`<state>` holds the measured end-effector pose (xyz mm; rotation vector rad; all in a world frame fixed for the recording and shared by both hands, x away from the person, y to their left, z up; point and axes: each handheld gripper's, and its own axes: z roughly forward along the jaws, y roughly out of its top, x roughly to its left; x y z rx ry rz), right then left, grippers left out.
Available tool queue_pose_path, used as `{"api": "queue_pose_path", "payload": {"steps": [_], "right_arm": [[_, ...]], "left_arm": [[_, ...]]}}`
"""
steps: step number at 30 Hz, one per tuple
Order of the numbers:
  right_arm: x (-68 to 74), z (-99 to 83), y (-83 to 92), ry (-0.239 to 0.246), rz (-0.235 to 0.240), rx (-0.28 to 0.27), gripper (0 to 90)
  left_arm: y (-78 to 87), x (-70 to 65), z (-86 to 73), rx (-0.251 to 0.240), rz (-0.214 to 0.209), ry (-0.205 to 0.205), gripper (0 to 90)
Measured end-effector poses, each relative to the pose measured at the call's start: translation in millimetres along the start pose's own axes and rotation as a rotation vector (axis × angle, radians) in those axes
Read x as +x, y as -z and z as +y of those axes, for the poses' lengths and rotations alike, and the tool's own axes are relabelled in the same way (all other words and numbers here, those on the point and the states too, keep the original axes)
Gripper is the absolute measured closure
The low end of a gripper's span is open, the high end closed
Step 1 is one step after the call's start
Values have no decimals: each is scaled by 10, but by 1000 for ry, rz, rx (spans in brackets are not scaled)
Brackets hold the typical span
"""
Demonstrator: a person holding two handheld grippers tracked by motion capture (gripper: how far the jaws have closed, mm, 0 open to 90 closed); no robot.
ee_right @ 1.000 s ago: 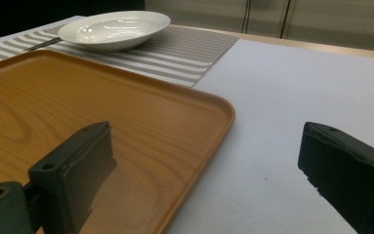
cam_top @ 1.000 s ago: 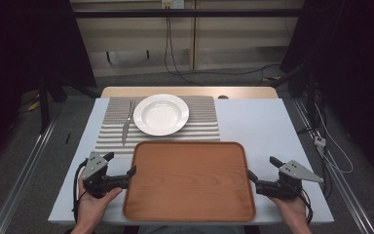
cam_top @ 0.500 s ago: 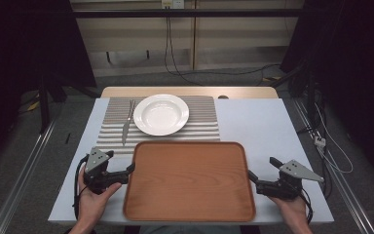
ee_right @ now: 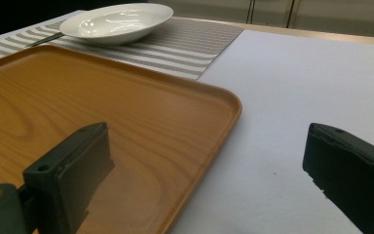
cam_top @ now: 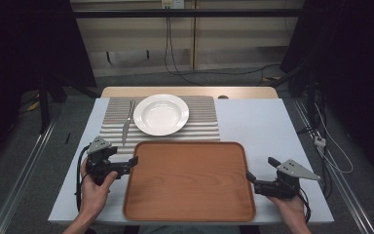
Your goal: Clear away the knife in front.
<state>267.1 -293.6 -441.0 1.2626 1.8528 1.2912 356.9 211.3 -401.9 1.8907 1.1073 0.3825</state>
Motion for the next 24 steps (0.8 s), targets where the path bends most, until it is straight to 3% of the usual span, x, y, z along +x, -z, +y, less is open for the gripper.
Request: {"api": "queue_pose_path", "payload": {"steps": [1,5,9,19,24], "right_arm": [[2,1,-2,-2,2,1,36],[3,0,-16,-4,5,2,36],[-1,2,-28,-5,9,5,36],[-24,-8,-69,-7,16,14,36],[-38,-14,-88,-14,16,20,36]], "left_arm": [[-5,11,45,-4,24,-10,94],[-21,48,140,-20,54,-15,103],[-52,101,204,-28,44,-17,99],[-233,233,399,13,109,-78,117],[-344,309,508,20,118,-73,111]]}}
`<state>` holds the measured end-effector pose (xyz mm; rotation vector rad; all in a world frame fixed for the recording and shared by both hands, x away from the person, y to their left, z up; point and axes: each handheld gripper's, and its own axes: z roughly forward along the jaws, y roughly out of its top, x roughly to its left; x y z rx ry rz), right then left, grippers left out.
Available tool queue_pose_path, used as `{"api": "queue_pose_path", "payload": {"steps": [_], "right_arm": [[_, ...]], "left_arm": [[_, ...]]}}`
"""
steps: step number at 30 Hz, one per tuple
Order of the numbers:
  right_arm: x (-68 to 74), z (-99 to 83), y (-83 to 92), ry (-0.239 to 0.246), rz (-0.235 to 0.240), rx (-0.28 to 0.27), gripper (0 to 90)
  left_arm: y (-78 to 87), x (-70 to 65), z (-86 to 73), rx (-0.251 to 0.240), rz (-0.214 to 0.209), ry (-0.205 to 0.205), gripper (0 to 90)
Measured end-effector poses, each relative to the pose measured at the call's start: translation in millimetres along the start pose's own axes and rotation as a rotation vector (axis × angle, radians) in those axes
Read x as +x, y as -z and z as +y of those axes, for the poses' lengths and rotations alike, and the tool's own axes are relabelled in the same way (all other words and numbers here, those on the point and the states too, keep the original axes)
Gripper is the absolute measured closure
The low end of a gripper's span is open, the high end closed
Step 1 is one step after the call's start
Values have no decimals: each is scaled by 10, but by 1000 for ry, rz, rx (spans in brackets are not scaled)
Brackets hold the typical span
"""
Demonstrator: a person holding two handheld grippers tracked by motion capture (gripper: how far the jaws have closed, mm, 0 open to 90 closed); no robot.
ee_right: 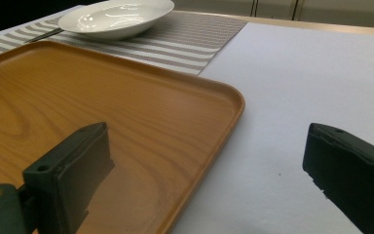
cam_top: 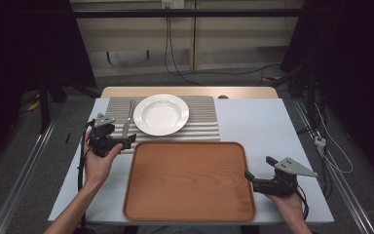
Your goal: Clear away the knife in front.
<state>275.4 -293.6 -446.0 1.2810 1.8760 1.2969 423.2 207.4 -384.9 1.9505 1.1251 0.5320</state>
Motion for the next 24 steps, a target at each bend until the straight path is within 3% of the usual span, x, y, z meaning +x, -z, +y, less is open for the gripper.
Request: {"api": "queue_pose_path", "payload": {"steps": [10,19,24], "right_arm": [[-2,0,-20,2,-2,4,32],[19,7,-28,8,2,5,32],[35,9,-19,16,1,7,32]], "left_arm": [[-246,147,192,29,14,3,110],[-373,289,328,42,26,31,85],[-447,363,381,50,42,25,100]]}}
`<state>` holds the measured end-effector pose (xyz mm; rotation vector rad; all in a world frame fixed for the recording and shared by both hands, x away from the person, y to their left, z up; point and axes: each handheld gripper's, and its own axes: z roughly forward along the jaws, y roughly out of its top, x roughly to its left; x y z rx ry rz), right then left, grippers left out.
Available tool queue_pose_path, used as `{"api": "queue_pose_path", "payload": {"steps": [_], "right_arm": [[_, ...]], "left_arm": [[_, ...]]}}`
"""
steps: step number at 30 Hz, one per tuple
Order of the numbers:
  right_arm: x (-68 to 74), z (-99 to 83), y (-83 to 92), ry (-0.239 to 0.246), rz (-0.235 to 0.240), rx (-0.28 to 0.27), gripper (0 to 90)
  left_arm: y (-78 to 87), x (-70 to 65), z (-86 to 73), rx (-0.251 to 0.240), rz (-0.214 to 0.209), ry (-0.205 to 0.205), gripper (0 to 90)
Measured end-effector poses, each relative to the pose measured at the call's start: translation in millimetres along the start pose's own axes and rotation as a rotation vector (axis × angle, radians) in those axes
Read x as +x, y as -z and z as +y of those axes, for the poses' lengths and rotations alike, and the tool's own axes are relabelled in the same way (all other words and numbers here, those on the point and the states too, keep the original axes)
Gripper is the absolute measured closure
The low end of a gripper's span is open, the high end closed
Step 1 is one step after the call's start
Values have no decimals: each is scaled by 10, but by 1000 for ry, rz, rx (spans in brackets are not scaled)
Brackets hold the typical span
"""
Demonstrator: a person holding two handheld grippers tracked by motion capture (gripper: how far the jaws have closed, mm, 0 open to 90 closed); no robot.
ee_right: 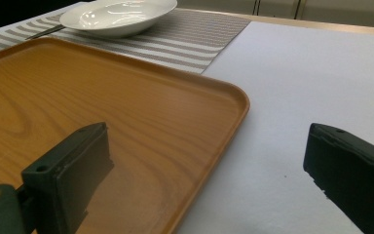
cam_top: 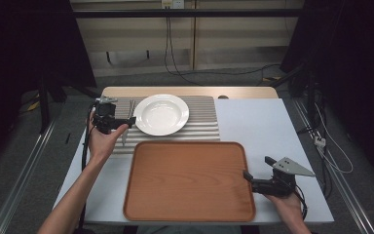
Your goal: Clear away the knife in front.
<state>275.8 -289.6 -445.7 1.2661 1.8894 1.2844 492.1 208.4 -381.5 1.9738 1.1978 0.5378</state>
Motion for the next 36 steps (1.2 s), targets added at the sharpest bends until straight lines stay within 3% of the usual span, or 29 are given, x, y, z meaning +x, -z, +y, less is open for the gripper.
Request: {"api": "queue_pose_path", "payload": {"steps": [5,11,16,21,27,31,33,36], "right_arm": [[2,2,2,-2,1,-5,32],[1,6,-11,-3,8,-4,32],[-13,1,-16,-5,9,-4,32],[-10,-2,-8,-6,12,-3,32],[-1,0,-14,-6,14,-3,32],[-1,-3,-19,-9,20,2,32],[-1,-3,-19,-9,21,2,32],[-4,-5,-17,-11,21,2,32]], "left_arm": [[-118,103,90,10,20,-3,104],[-325,261,208,70,68,2,128],[-438,369,243,105,75,23,143],[-521,397,277,141,87,3,181],[-659,465,320,151,105,29,223],[-772,543,304,170,108,52,330],[-827,590,285,178,107,79,348],[-901,640,257,201,106,87,397]]}}
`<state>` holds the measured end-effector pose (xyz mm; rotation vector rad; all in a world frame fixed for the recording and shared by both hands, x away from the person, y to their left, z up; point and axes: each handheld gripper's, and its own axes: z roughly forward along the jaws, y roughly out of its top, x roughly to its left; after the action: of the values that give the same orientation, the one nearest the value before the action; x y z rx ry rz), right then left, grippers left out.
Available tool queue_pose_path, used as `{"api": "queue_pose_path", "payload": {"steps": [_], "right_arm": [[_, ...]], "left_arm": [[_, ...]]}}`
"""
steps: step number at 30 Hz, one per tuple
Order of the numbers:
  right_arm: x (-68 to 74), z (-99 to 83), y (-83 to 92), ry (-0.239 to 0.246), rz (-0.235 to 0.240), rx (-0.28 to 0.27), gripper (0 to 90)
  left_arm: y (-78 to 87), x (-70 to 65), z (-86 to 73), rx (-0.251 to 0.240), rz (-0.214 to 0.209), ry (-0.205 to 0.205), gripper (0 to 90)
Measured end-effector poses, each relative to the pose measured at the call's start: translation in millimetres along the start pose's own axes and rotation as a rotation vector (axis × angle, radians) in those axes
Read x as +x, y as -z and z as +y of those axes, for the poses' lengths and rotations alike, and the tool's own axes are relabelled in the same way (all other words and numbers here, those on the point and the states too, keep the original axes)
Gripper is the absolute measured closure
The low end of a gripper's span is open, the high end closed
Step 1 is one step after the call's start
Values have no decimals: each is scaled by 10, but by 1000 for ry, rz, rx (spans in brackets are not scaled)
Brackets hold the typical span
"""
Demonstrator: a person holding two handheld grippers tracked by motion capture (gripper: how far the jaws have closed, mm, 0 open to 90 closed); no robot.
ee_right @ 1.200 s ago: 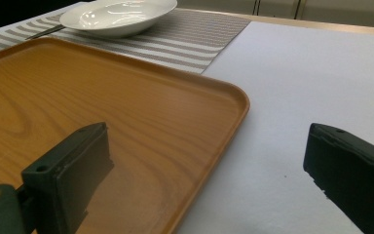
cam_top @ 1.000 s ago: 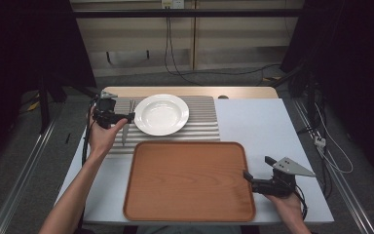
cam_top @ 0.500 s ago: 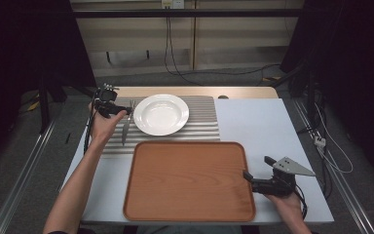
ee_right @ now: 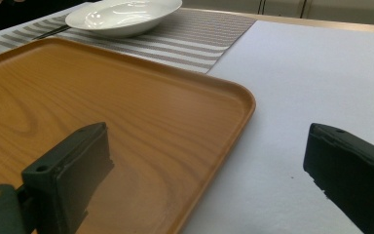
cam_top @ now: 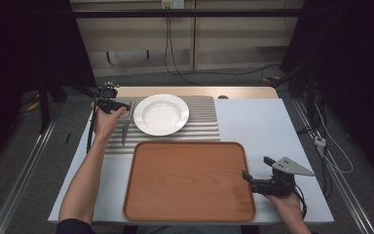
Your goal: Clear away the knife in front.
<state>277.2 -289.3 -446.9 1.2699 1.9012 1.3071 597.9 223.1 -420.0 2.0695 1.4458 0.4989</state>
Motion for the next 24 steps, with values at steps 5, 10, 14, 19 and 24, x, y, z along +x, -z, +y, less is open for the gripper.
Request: {"api": "queue_pose_path", "payload": {"steps": [5,10,14,19,24], "right_arm": [[-8,-4,9,0,0,-1,31],[-15,-8,15,-6,0,-2,31],[-14,-9,16,-6,1,-1,31],[-18,-10,12,-6,2,0,30],[-12,-10,3,-2,4,-1,30]], "left_arm": [[-117,6,11,31,4,-10,481],[-229,-40,2,60,5,-18,564],[-242,-12,8,49,-4,13,571],[-221,-7,28,31,-14,37,599],[-233,-48,39,35,-34,33,635]]}}
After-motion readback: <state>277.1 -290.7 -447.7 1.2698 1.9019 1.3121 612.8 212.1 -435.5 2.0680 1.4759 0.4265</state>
